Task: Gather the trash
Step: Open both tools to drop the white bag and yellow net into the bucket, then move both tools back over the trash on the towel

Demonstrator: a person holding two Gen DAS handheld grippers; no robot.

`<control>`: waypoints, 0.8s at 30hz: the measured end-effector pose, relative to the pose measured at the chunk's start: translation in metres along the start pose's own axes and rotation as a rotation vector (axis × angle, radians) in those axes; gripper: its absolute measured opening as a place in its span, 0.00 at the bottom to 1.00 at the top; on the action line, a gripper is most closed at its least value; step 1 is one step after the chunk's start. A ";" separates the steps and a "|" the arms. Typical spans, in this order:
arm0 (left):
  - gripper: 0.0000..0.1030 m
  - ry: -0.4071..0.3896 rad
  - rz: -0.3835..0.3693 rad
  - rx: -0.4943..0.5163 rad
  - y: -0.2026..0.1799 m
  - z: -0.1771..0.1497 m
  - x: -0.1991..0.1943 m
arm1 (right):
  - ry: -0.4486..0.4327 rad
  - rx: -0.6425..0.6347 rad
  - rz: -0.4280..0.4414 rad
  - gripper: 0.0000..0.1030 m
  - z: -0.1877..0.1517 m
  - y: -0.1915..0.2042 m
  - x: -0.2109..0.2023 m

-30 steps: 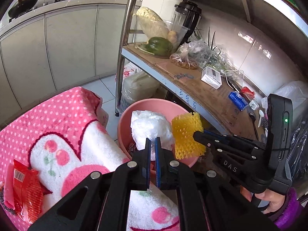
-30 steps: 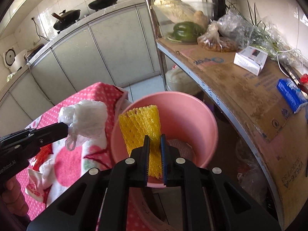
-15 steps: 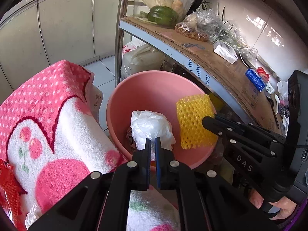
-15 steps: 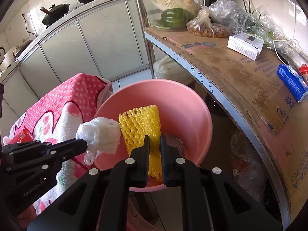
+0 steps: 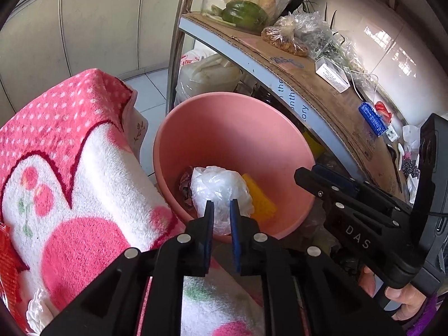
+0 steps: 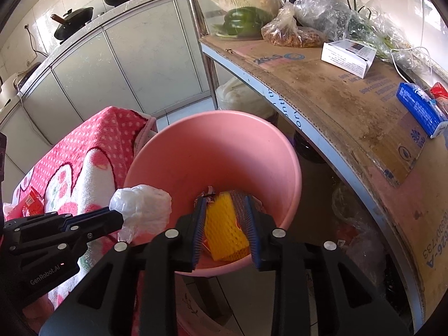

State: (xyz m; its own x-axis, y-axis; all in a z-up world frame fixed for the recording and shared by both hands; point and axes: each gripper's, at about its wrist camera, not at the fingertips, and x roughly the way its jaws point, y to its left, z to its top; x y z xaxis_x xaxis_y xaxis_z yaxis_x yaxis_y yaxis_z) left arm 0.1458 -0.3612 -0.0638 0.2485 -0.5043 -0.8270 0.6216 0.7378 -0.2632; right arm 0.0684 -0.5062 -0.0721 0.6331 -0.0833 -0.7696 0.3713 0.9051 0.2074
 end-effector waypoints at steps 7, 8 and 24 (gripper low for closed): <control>0.24 0.004 -0.048 -0.022 0.001 0.002 -0.005 | -0.010 -0.004 0.002 0.28 -0.001 0.003 -0.007; 0.24 0.009 -0.055 -0.022 0.001 0.003 -0.005 | -0.011 -0.004 0.005 0.28 -0.002 0.003 -0.009; 0.24 -0.143 -0.084 -0.014 0.004 -0.014 -0.070 | -0.048 -0.066 0.069 0.30 -0.009 0.034 -0.038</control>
State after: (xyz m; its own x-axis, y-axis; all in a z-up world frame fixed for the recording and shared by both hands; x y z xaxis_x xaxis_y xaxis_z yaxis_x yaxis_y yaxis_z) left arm 0.1210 -0.3166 -0.0138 0.2998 -0.6222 -0.7232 0.6340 0.6964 -0.3363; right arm 0.0506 -0.4688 -0.0419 0.6877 -0.0385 -0.7249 0.2811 0.9348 0.2170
